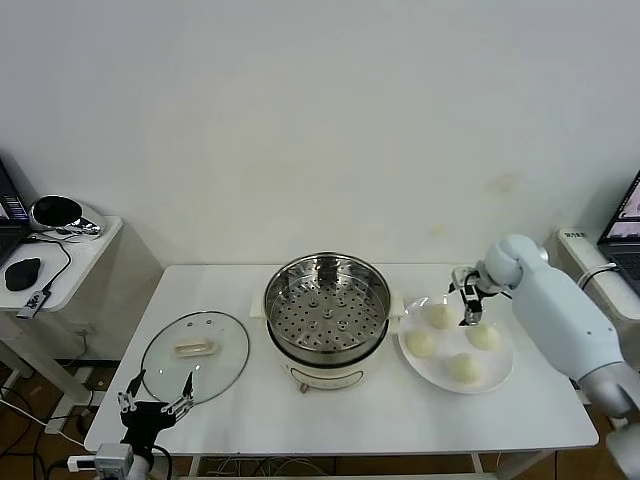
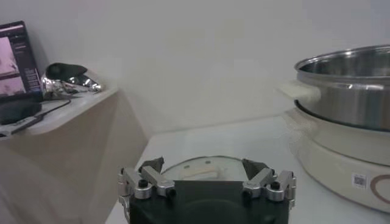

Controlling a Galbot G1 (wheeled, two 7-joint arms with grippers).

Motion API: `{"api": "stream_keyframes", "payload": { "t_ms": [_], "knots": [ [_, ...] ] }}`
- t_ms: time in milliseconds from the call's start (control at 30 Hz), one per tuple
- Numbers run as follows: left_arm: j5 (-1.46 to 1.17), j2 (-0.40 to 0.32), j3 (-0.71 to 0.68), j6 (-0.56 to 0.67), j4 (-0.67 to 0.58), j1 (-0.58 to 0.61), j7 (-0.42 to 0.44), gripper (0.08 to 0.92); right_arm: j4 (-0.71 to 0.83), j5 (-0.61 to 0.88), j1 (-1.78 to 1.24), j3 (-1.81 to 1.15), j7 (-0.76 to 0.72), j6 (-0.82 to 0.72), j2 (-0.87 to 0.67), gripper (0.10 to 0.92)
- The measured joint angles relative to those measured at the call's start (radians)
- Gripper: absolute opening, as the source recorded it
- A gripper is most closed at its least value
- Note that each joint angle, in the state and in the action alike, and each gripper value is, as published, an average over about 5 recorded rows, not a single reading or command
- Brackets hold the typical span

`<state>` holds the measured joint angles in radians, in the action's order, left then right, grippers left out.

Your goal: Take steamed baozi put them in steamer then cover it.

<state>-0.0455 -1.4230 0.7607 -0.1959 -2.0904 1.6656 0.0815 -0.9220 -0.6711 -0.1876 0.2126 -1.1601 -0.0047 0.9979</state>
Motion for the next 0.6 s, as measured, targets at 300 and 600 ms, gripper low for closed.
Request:
{"api": "stream_keyframes", "payload": {
  "t_ms": [300, 600],
  "knots": [
    [0.009, -0.01, -0.001, 0.007, 0.01, 0.006, -0.004, 0.823, 0.078, -0.019, 0.02, 0.013, 0.034, 0.002, 0.052, 0.823],
    [0.021, -0.009, 0.001, 0.013, 0.008, 0.011, -0.006, 0.823, 0.113, -0.036, 0.021, 0.019, 0.037, -0.003, 0.072, 0.823]
  ]
}}
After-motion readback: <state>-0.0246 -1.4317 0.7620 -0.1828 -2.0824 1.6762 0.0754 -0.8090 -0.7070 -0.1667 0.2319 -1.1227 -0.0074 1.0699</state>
